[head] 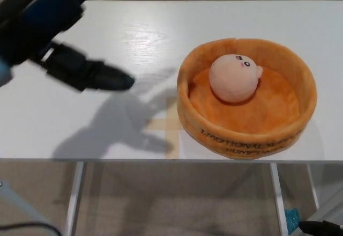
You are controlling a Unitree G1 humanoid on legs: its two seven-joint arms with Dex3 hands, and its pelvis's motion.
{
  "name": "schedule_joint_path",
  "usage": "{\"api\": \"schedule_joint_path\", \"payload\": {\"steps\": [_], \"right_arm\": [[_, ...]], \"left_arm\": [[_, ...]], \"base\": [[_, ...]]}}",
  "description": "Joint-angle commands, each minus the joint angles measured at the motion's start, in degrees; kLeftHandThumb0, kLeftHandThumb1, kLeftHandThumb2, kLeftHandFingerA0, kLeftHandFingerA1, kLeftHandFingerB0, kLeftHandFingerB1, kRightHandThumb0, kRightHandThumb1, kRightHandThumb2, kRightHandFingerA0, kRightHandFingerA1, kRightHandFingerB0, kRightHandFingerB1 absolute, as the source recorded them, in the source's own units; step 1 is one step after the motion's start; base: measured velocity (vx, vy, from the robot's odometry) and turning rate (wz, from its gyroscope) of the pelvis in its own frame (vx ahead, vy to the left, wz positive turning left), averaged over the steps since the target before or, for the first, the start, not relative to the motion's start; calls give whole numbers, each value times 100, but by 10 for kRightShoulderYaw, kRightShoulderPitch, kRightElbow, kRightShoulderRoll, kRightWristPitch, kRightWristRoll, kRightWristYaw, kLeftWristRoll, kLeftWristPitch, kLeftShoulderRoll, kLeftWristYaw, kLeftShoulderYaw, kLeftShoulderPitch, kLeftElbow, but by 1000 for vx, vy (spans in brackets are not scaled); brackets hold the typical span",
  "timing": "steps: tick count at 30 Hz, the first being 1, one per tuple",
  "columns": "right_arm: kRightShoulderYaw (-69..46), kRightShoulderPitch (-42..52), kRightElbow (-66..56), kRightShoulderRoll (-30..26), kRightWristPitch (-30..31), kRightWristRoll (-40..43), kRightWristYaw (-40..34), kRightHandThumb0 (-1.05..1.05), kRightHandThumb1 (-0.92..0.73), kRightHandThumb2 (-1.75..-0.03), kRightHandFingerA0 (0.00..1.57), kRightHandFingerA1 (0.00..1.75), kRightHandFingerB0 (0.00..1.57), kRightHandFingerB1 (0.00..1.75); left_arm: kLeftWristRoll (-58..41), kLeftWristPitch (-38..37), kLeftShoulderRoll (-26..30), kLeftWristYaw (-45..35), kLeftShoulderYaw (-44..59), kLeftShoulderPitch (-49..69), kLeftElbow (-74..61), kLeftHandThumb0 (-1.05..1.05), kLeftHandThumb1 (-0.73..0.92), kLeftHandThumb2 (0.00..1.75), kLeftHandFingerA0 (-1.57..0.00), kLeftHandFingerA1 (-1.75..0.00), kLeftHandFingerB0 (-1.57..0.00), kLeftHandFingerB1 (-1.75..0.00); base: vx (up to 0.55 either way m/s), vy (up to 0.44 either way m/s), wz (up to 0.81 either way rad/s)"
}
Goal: Use the left hand to pick up the pink round toy on the left and place it inside the orange plate on the desk.
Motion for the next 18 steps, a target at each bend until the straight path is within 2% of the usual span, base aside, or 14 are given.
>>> {"api": "schedule_joint_path", "payload": {"steps": [1,2,3,4,8,11,13,18], "right_arm": [[1,34,11,-6,7,-2,2,-37,-59,-58,73,59,64,44],[0,35,11,-6,9,-1,3,-36,-59,-58,73,56,64,43],[-1,36,12,-6,11,0,5,-36,-59,-58,73,56,64,43],[1,39,12,-6,11,-2,4,-37,-59,-58,74,57,64,44],[5,45,12,-7,9,-6,2,-37,-59,-58,74,56,64,44],[3,51,12,-6,4,-3,4,-36,-59,-58,74,57,64,44],[2,51,13,-5,6,-2,4,-36,-59,-58,75,58,64,44],[4,52,13,-4,6,-4,5,-36,-59,-58,74,57,63,44]], "left_arm": [[-458,129,73,-302,191,252,-88,-70,48,56,-16,-37,-20,-30],[-459,119,73,-342,185,259,-59,-35,22,87,-8,-53,-6,-50],[-460,104,72,-383,177,264,-28,-35,22,87,-8,-53,-6,-50],[-457,104,70,-399,171,278,-13,-72,38,72,-20,-45,-23,-40],[-444,109,68,-411,159,313,5,-71,37,73,-19,-44,-24,-41],[-399,115,61,-424,110,362,53,-52,35,66,-22,-47,-27,-41],[-379,121,52,-428,87,371,92,-51,37,65,-27,-49,-31,-42],[-331,110,31,-415,57,378,177,-48,39,67,-27,-50,-32,-45]], "base": [[0,0,0],[0,0,0],[0,0,0],[0,0,0],[0,0,0],[0,0,0],[0,0,0],[0,0,0]]}}
